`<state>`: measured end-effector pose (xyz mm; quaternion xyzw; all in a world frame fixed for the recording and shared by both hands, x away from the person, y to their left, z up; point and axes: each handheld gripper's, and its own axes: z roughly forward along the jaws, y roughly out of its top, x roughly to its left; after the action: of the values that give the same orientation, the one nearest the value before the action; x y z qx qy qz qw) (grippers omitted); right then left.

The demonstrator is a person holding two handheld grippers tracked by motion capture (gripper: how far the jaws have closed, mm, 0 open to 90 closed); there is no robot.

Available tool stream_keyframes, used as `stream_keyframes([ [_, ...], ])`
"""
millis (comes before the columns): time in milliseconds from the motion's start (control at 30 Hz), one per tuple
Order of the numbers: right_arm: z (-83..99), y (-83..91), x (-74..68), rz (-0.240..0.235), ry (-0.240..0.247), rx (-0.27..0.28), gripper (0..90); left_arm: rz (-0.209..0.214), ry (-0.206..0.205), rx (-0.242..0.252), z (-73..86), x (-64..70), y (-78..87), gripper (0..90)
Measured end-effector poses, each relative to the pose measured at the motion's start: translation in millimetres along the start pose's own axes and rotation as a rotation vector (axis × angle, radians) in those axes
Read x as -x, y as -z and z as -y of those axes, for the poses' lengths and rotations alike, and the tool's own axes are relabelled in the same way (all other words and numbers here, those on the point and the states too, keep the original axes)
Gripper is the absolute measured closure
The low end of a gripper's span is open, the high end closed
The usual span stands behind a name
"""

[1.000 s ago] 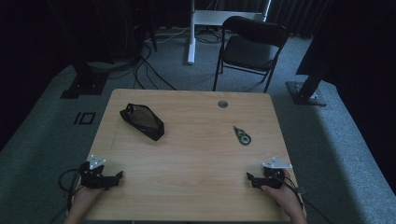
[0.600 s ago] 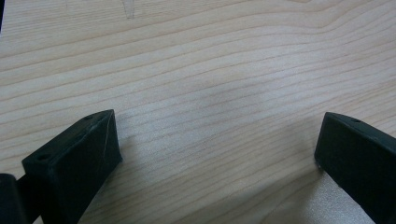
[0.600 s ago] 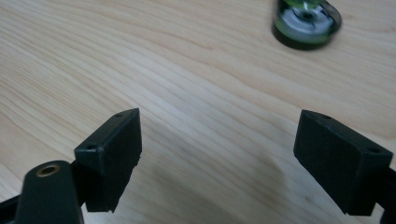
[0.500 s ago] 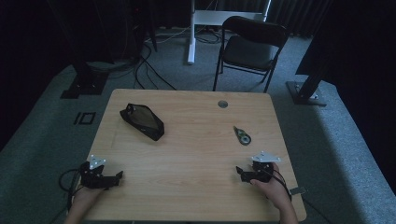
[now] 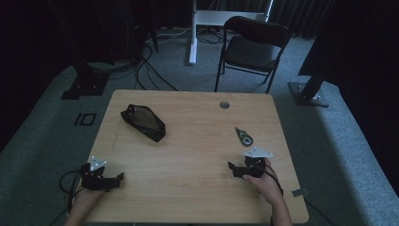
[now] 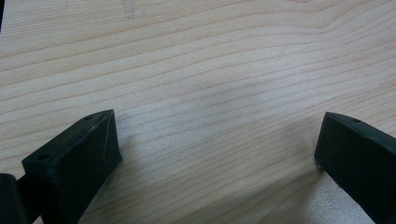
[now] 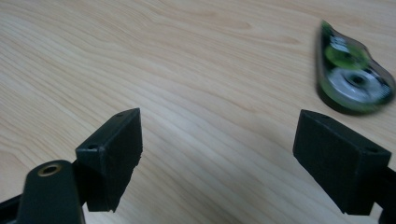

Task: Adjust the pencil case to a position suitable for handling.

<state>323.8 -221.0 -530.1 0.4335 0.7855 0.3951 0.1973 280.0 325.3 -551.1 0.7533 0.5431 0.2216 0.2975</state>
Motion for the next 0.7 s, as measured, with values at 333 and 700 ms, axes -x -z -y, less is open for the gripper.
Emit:
stream_keyframes([
  [333,-12.3,-16.6,-15.0,-0.029,0.000,0.009,15.3,0.003,-0.002,0.000,-0.1,-0.3,-0.1,0.1],
  [700,-28.3,-31.3,-32.2,-0.054,0.012,0.042,15.4,0.003,-0.002,0.000,-0.1,-0.3,-0.1,0.1],
])
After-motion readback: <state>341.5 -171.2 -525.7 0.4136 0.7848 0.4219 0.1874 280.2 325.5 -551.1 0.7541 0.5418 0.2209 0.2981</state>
